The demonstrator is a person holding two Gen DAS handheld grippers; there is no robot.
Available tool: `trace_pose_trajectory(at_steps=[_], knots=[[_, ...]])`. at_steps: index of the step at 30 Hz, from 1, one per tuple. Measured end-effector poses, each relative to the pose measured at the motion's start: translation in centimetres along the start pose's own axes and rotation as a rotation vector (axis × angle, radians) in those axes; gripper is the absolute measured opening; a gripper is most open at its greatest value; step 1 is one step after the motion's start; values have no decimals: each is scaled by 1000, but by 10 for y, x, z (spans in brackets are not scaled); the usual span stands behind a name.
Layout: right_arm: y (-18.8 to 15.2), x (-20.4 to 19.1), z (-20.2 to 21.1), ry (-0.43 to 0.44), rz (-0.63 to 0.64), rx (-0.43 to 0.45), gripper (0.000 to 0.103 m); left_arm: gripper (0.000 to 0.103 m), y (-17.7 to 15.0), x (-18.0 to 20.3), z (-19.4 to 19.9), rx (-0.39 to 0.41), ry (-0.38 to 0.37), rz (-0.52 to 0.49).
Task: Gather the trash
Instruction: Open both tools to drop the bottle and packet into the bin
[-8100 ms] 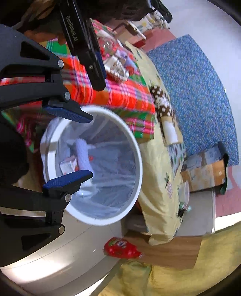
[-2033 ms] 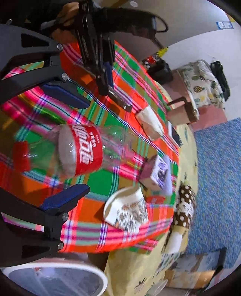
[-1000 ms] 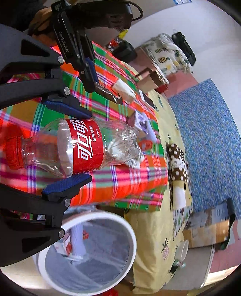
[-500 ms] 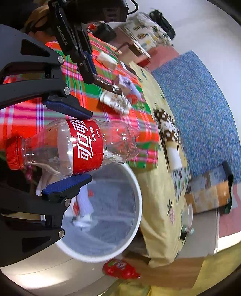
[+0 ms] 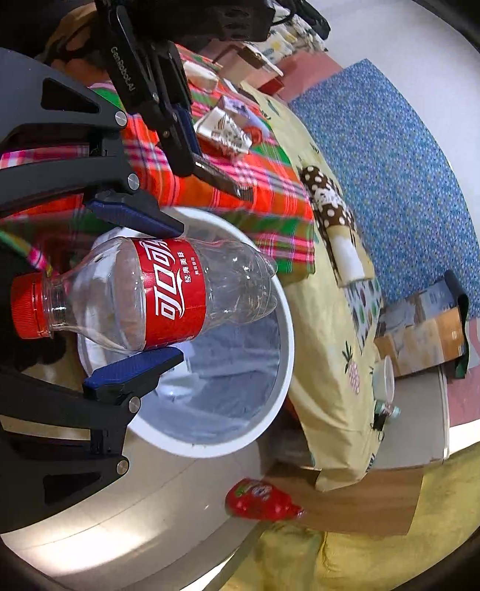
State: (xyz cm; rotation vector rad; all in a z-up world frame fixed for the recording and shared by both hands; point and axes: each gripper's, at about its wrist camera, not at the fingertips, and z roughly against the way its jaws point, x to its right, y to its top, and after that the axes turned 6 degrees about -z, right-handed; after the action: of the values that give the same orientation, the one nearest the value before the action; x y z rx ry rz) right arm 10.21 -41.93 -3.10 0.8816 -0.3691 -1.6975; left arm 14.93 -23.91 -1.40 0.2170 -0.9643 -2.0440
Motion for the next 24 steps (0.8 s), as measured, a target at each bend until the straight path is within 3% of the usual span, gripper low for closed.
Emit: trace_pose_trajectory(at_steps=[16,17,20,24], knots=[[4,15,-8,-53,0,-40,63,23,13,9,-41,-57,-36,-4],[5,15,-9,-54,0,-42,63,24,14,9,-41,-56,-37,-4],[5,15,-9,-59,-5,-45,64,40,15,8,-40,-46,-38,-2],[6,14,-5,-57,-6,-29,64,43,17,6,-36,-27,-45,12]])
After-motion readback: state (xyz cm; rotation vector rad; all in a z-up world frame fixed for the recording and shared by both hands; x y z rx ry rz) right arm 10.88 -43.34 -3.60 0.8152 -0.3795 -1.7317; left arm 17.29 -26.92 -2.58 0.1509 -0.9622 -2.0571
